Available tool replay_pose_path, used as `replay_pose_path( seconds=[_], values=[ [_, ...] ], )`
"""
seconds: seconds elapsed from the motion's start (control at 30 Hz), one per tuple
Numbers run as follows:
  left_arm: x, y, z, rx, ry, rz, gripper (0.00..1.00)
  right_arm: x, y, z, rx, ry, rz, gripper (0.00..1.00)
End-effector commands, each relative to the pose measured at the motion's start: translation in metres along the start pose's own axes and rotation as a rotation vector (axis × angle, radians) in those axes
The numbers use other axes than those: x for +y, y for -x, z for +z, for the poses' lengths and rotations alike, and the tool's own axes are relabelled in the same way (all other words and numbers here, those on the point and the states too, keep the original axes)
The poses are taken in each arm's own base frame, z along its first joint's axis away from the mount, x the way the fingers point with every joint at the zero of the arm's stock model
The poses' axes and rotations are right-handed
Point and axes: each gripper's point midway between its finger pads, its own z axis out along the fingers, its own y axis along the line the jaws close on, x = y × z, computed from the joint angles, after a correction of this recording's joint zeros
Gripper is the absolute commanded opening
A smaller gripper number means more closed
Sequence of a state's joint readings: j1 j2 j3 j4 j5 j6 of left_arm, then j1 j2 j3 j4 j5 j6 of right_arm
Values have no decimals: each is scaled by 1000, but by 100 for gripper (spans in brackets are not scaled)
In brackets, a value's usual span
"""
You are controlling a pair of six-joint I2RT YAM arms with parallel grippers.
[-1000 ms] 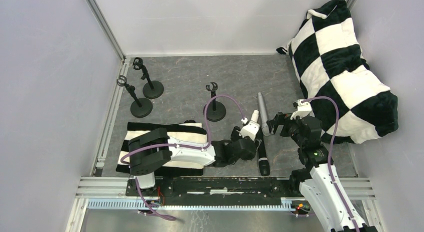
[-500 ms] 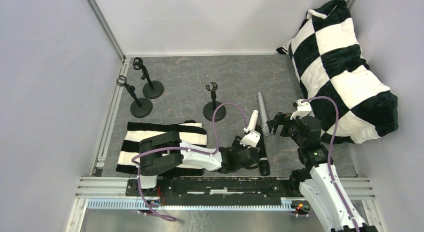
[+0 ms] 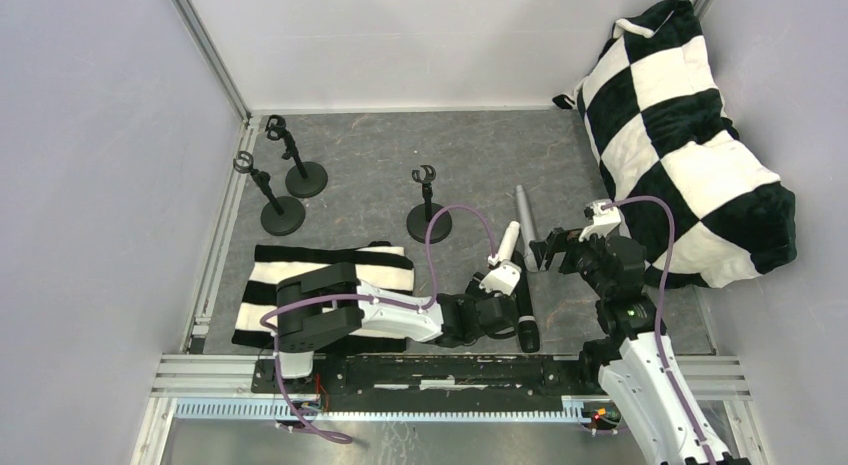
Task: Attach the microphones to the stand
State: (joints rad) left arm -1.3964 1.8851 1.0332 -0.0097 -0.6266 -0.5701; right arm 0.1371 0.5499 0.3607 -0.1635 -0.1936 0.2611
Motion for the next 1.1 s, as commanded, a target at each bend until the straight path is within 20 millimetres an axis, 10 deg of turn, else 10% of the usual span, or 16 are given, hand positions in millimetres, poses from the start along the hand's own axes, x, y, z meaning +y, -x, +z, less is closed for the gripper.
replay_pose_path(
  seconds=[0.0,0.37,0.73,1.07],
  values=[
    [3,43,-29,-83,-27,17,43,33,40,-6,-195,185,-97,96],
    [41,68,-107,-65,-144,74,41,74,84,-36,-539,394,-219,89],
    [104,71,-157,2,-144,57,39,144,72,-37,-492,611,-644,93],
    [120,74,-182,-1,-168,72,38,200,48,-62,-610,918,-1113,98]
  ],
)
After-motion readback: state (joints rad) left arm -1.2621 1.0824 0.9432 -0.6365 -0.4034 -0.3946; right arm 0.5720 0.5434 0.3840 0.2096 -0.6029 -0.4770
